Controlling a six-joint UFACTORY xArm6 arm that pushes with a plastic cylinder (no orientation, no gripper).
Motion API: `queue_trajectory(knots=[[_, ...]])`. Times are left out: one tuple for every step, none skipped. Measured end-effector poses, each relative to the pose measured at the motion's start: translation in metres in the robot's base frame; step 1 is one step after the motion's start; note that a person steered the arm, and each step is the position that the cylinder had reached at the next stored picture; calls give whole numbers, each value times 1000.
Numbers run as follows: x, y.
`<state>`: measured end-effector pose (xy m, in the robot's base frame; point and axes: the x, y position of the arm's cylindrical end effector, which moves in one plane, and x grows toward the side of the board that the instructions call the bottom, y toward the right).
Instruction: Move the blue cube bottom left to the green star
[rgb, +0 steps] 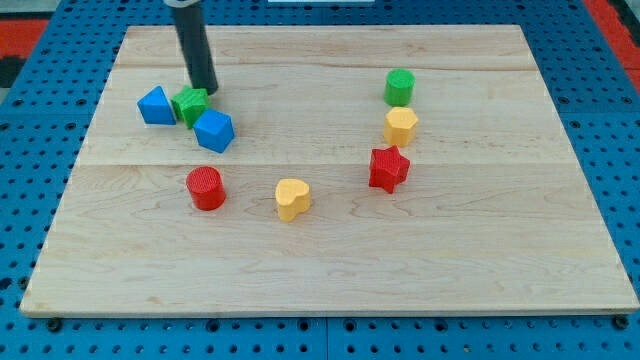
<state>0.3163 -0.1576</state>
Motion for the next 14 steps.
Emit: queue_trajectory(knots=[[-1, 41], [25, 73], [69, 60], [92, 58], [90, 2], [80, -35], [70, -3], [37, 18], [28, 24], [12, -2], [-37, -52], [-29, -91], [-2, -85], [18, -83]])
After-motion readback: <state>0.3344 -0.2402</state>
